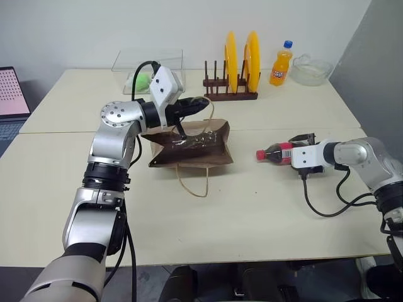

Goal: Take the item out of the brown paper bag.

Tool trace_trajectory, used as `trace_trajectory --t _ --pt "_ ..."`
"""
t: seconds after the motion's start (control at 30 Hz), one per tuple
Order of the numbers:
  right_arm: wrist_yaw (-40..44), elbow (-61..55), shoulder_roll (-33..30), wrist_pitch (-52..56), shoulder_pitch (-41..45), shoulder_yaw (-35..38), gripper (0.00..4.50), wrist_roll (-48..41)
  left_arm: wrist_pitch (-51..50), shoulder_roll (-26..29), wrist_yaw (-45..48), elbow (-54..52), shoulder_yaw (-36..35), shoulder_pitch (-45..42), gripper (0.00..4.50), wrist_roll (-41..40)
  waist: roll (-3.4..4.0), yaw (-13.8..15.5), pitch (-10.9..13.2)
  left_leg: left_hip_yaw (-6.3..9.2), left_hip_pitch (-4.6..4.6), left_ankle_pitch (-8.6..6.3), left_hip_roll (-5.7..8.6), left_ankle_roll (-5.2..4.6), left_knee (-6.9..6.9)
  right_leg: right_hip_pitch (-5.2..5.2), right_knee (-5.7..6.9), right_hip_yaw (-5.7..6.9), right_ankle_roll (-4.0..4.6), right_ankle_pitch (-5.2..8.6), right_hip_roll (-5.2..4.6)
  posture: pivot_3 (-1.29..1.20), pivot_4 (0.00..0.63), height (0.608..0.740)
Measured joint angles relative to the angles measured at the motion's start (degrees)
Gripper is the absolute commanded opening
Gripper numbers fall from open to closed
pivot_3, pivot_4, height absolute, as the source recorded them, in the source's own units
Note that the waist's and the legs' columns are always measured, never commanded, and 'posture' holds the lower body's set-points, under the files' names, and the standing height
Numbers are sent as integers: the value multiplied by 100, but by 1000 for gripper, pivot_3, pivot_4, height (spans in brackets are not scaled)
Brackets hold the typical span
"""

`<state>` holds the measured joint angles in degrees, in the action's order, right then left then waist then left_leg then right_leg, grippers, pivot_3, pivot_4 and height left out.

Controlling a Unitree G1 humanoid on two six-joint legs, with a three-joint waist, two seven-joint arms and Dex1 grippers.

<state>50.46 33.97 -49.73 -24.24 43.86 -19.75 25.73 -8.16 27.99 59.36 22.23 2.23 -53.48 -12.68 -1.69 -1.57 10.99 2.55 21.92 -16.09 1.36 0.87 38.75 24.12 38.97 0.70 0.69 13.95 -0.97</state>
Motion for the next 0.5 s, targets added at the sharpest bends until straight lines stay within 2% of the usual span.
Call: trace_trajectory --t 0.07,0.17,0.23,0.3,0.37,0.43,0.5 --pt "300 -196 -187 9 -88 49 4474 -162 -1 -11 -1 -13 1 -4 0 -2 0 5 0 1 2 0 1 0 0 1 -1 1 0 0 -1 0 150 740" --pt "1009 -1146 -692 510 -599 533 4474 -999 -4 20 2 7 -20 -9 0 -4 2 22 1 2 6 -1 -1 -1 0 1 -1 6 -2 1 -1 0 150 740" --pt "1375 -1884 -953 1140 -933 1025 4474 -1677 0 49 5 49 -30 -29 0 -5 2 41 2 3 6 -1 -1 -1 1 -1 -2 8 -2 1 -2 0 150 740" --pt "1583 -3150 -1062 2379 -1584 1901 4474 -2862 28 67 5 164 -36 -90 0 -1 0 62 2 13 3 -2 -2 -2 1 -6 -2 14 -3 1 -3 0 150 740" --pt "1485 -4300 -948 3427 -2046 2506 4474 -3786 118 80 -1 369 -39 -176 0 15 1 56 2 18 -2 -2 -4 -2 0 -8 0 17 -4 2 -2 0 150 740" --pt "1029 -5456 -523 4237 -2442 2836 4474 -4454 286 68 -19 692 -35 -353 0 57 -1 57 3 22 -2 -2 -5 -2 2 -10 0 21 -31 18 -1 0 150 740" --pt "207 -6502 261 4797 -2840 2833 4474 -4741 463 59 -26 1121 -41 -663 0 106 -7 68 4 29 2 -1 -5 -1 4 -10 1 27 -33 19 1 0 150 740"
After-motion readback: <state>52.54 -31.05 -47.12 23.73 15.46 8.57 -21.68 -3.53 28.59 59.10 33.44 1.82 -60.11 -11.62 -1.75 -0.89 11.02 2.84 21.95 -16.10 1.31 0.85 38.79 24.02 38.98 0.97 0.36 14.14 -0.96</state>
